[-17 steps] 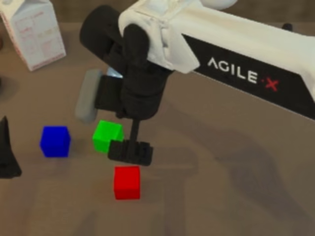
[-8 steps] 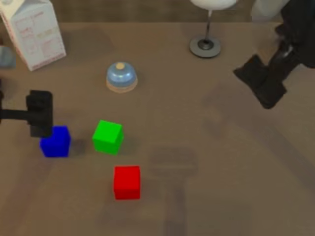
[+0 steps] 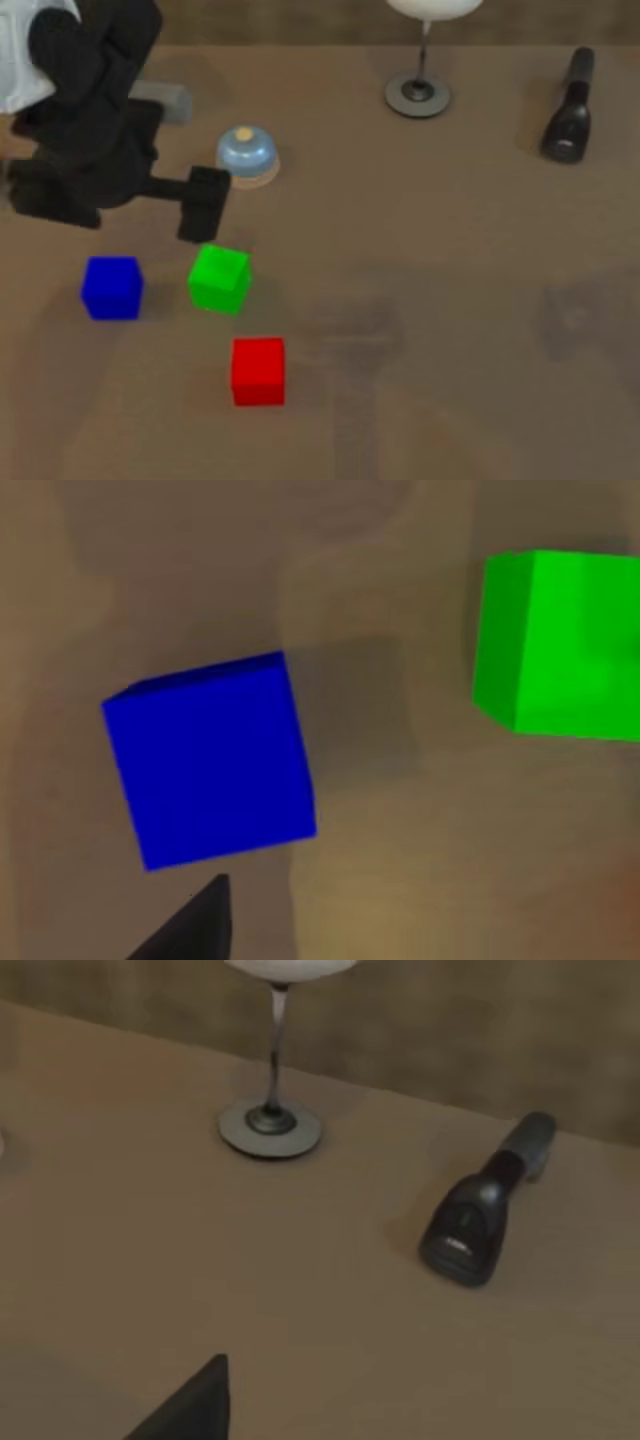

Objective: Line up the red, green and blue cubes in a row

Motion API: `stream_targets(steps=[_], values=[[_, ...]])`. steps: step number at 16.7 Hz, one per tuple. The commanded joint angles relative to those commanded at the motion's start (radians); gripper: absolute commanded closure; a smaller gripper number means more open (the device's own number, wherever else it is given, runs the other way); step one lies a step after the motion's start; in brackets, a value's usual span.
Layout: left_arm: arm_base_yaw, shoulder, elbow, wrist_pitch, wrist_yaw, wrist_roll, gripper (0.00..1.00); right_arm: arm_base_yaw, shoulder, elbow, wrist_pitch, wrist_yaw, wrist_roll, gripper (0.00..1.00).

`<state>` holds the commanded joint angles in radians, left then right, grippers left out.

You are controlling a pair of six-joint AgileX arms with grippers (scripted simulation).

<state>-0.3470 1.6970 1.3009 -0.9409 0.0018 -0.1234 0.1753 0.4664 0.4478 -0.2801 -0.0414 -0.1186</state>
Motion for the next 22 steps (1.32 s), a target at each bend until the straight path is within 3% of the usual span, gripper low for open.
stream_targets(steps=[7,14,22], values=[[-0.075,0.366,0.314,-0.168,0.0,-0.027,0.0,-0.152,-0.427,-0.413,0.254,0.037,0.108,0.0],[-0.079,0.403,0.349,-0.181,0.001,-0.03,0.0,-0.165,-0.466,-0.448,0.28,0.041,0.119,0.0],[-0.081,0.485,0.21,0.048,0.001,-0.027,0.0,-0.165,-0.466,-0.448,0.28,0.041,0.119,0.0]])
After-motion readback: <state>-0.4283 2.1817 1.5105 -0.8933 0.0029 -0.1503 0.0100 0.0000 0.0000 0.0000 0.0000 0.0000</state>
